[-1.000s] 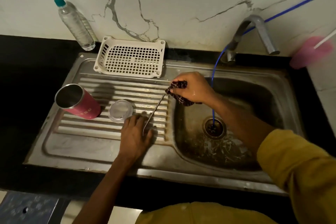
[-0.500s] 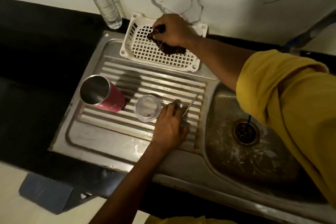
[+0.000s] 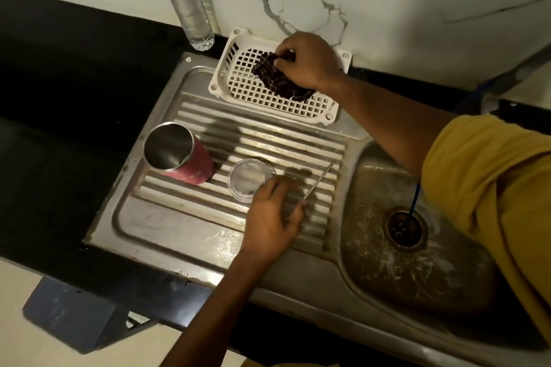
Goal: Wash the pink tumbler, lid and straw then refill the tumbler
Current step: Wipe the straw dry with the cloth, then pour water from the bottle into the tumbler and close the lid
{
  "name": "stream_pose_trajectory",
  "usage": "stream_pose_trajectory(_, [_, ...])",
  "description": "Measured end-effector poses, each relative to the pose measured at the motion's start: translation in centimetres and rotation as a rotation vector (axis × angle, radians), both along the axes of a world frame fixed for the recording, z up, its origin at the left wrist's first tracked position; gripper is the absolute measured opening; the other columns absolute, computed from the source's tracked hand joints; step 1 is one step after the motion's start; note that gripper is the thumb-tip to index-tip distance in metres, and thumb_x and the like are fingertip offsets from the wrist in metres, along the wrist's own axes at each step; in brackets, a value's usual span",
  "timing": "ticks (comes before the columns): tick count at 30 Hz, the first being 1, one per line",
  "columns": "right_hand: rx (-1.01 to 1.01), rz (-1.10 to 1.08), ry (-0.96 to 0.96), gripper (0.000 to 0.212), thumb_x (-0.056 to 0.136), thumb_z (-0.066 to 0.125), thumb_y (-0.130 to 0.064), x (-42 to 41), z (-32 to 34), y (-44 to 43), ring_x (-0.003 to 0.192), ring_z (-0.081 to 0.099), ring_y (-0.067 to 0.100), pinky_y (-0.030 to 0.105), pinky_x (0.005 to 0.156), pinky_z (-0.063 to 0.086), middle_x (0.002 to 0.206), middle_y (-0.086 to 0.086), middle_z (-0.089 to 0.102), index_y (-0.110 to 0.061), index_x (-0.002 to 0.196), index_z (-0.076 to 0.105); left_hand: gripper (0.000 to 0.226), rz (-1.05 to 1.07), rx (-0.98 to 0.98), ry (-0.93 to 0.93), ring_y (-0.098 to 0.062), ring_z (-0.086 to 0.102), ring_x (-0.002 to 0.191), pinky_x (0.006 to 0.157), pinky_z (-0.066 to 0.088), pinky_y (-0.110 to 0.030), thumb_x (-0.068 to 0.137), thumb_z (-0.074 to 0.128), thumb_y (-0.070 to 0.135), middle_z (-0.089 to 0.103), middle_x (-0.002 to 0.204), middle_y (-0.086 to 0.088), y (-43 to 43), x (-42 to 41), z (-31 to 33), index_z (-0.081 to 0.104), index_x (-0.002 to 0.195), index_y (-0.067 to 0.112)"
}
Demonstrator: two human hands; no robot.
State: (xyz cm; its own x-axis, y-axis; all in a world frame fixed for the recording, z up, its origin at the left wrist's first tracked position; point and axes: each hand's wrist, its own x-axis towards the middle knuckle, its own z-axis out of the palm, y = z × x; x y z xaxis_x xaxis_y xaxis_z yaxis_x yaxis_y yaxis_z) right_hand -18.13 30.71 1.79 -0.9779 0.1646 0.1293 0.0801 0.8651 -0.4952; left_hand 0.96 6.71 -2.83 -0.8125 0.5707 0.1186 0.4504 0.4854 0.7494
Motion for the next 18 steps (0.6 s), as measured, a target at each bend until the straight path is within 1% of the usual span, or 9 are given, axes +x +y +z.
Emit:
stream_pose_trajectory(2, [-0.057,-0.017,0.058,0.02,0.089,0.063,-0.038,1.2,1.0,-0.5,0.098,0.066,0.01,0.042,0.094,0.053,0.104,-0.009,0.074,-0.028,0.099,0.077,0.018,0.108,0.133,-0.037,-0.009,0.066,0.101,0.085,0.055,-0.027,0.093,0.067,0.016,0.068,0.109,0.007,-1.4,-0.3,1.1,0.068,0.11,0.02])
stream_pose_trajectory(3, [-0.086,-0.017,0.061,0.018,0.09,0.064,-0.034,1.9,1.5,-0.8,0.089,0.065,0.005,0.038,0.092,0.054,0.1,-0.011,0.075,-0.027,0.097,0.078,0.017,0.165,0.183,-0.073,-0.005,0.068,0.094,0.079,0.056,-0.023,0.094,0.068,0.011,0.07,0.104,0.01,-2.2,-0.5,1.5,0.069,0.107,0.021])
stream_pose_trajectory(5, [-0.129,-0.006,0.043,0.015,0.092,0.065,-0.03,3.5,2.6,-1.7,0.076,0.061,-0.002,0.032,0.087,0.055,0.095,-0.011,0.076,-0.025,0.096,0.079,0.015,0.252,0.24,-0.113,-0.005,0.07,0.085,0.073,0.058,-0.023,0.095,0.067,0.008,0.073,0.097,0.01,-4.1,-1.2,2.1,0.071,0.105,0.019])
stream_pose_trajectory(8, [-0.141,0.038,0.027,0.015,0.092,0.066,-0.027,6.5,3.2,-3.6,0.077,0.064,0.003,0.026,0.078,0.053,0.094,-0.009,0.077,-0.024,0.097,0.079,0.01,0.326,0.249,-0.145,-0.007,0.071,0.081,0.072,0.056,-0.02,0.096,0.067,0.01,0.075,0.091,0.008,-6.9,-1.9,2.7,0.073,0.101,0.015])
stream_pose_trajectory(10, [-0.154,0.067,0.028,0.014,0.092,0.066,-0.026,8.5,3.0,-5.0,0.079,0.068,0.006,0.028,0.077,0.056,0.093,-0.007,0.077,-0.023,0.097,0.08,0.008,0.368,0.23,-0.164,-0.008,0.071,0.079,0.072,0.055,-0.019,0.095,0.067,0.012,0.075,0.086,0.007,-8.8,-2.1,3.1,0.074,0.099,0.013])
stream_pose_trajectory(13, [-0.212,0.088,0.009,0.013,0.091,0.068,-0.025,11.4,2.5,-6.6,0.079,0.07,0.007,0.032,0.076,0.058,0.092,-0.007,0.078,-0.024,0.097,0.08,0.007,0.407,0.165,-0.196,-0.01,0.072,0.078,0.073,0.058,-0.026,0.095,0.067,0.01,0.075,0.085,0.007,-11.4,-2.2,3.1,0.074,0.096,0.013])
stream_pose_trajectory(16, [-0.271,0.071,0.001,0.013,0.09,0.069,-0.026,14.6,2.0,-8.6,0.079,0.071,0.009,0.033,0.075,0.058,0.091,-0.007,0.078,-0.024,0.096,0.08,0.011,0.417,0.064,-0.202,-0.009,0.072,0.078,0.073,0.058,-0.027,0.094,0.067,0.004,0.075,0.083,0.005,-13.7,-2.0,2.8,0.073,0.096,0.014])
stream_pose_trajectory(17, [-0.296,0.047,0.004,0.013,0.089,0.069,-0.027,15.8,1.6,-9.0,0.078,0.071,0.01,0.034,0.075,0.058,0.09,-0.007,0.078,-0.025,0.095,0.08,0.014,0.424,0.036,-0.214,-0.012,0.072,0.079,0.074,0.058,-0.027,0.094,0.067,0.003,0.075,0.083,0.004,-14.2,-2.0,3.0,0.072,0.095,0.016])
stream_pose_trajectory(18, [-0.324,0.022,0.001,0.014,0.087,0.068,-0.029,16.8,1.0,-9.6,0.077,0.071,0.011,0.035,0.074,0.059,0.088,-0.007,0.078,-0.026,0.094,0.08,0.015,0.447,0.012,-0.221,-0.017,0.073,0.081,0.075,0.059,-0.03,0.094,0.066,0.003,0.075,0.084,0.002,-14.9,-2.2,3.1,0.072,0.094,0.017])
